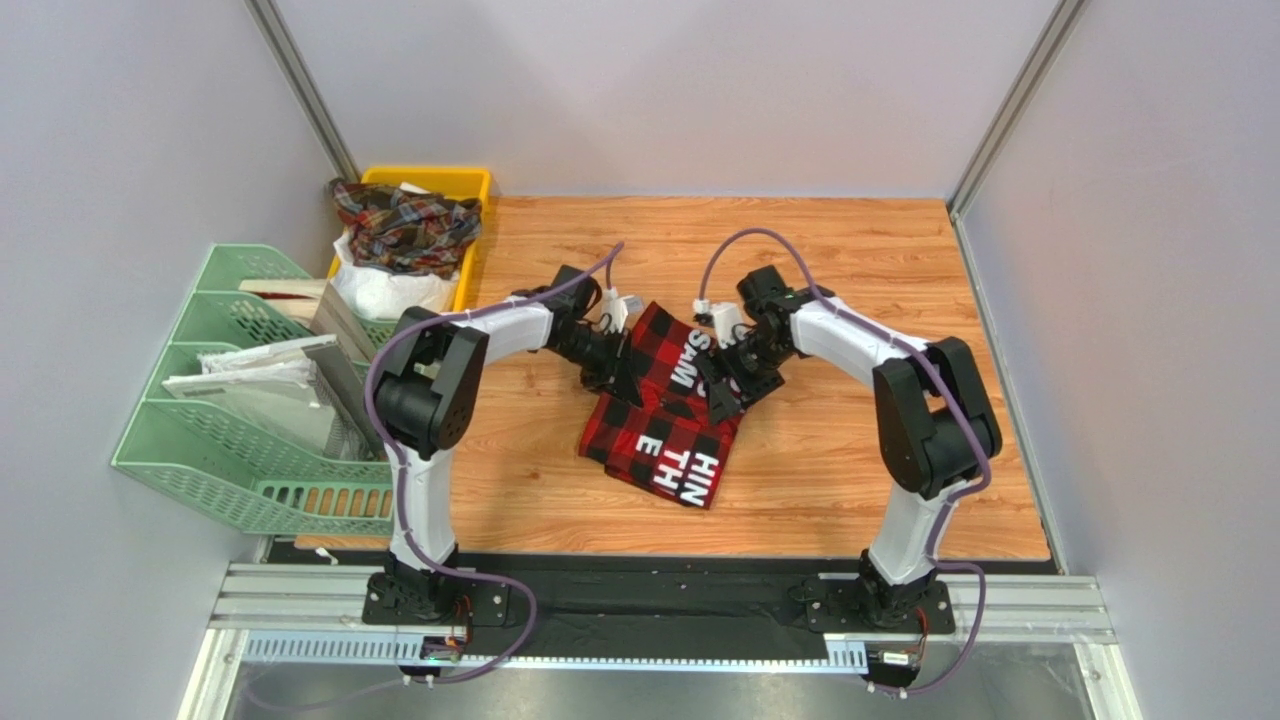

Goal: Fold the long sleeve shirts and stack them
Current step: Fold the shirt

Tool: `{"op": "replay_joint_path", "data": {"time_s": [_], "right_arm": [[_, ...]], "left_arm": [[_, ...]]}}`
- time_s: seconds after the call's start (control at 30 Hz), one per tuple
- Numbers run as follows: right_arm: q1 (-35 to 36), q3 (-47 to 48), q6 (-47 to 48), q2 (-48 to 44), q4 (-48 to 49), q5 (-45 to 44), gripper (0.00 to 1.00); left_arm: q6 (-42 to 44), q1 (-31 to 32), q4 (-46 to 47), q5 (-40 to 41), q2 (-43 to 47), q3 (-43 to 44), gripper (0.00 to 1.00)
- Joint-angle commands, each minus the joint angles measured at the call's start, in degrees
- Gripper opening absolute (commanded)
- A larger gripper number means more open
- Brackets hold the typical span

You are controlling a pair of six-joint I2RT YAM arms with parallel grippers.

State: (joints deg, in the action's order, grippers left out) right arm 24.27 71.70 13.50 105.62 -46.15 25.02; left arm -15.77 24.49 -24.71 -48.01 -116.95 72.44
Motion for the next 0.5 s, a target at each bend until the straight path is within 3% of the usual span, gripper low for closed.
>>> {"op": "replay_joint_path", "data": {"time_s": [0.0,0.17,0.33,0.47], "right_arm": [[-7.2,-1.9,-2.9,-7.9,0.0,0.2,0.79],[-14.2,-3.3,-3.9,-14.3,0.3,0.9,0.85],[-21.5,-4.0,-3.8,-17.6,-0.2,2.6,0.86],[-23.7,-3.9,-3.5,-18.1,-0.3,2.9,0.87]], "left_arm": [[15.4,-1.4,-13.0,11.9,7.2,7.4,0.00],[32.3,-1.1,-26.5,26.0,8.5,24.8,0.00],[49.7,1.6,-30.9,40.9,6.9,43.4,0.00],[60.7,5.6,-24.7,54.9,6.4,42.4,0.00]]}}
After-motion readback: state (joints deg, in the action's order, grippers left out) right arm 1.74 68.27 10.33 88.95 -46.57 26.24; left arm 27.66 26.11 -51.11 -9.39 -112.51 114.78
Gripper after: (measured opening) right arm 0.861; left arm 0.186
